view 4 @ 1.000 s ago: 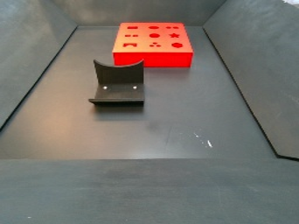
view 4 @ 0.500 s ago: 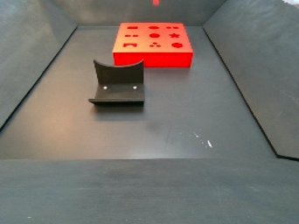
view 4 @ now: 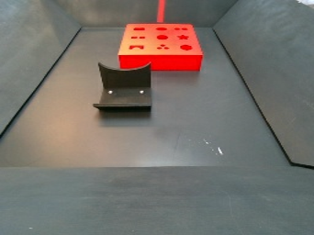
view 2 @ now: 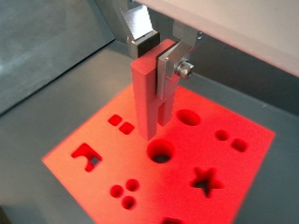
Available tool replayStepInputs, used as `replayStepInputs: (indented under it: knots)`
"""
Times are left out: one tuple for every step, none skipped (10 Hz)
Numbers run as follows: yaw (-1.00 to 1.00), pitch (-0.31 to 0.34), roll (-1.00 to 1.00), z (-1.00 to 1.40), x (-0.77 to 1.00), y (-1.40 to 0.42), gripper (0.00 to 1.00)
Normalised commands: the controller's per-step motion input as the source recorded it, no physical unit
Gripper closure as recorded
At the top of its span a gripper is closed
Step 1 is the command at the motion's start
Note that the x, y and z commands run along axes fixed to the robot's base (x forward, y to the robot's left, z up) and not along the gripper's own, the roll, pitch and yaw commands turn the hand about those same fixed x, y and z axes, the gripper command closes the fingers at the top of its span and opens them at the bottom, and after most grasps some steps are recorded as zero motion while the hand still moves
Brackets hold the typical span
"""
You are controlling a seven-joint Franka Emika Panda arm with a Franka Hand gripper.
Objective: Insert the double-square object.
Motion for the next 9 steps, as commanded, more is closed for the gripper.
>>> replayStepInputs:
  knots:
    - [-0.24,0.027,0.50,-0.23,0.59,-0.03,1.00]
    - [-0.29,0.041,0.45,-0.42,0.64,-0.03,1.00]
    - [-0.42,0.000,0.31,-0.44,0.63,-0.09,1.00]
    - [-0.44,0.000,0.25,-0.33,0.64,-0.13,1.00]
    - [-0.49,-0.013,0.22,-0.29,0.60,-0.14,1.00]
    - [-0.50,0.000,0.20,-0.22,0.56,-0.13,1.00]
    - [-0.33,0.116,0.16,-0.01,0.59,-0.07,1.00]
    - [-0.17,0.216,0.24,0.00,0.64,-0.01,1.00]
    - [-0.17,0.230,0.21,0.00,0.63,-0.04,1.00]
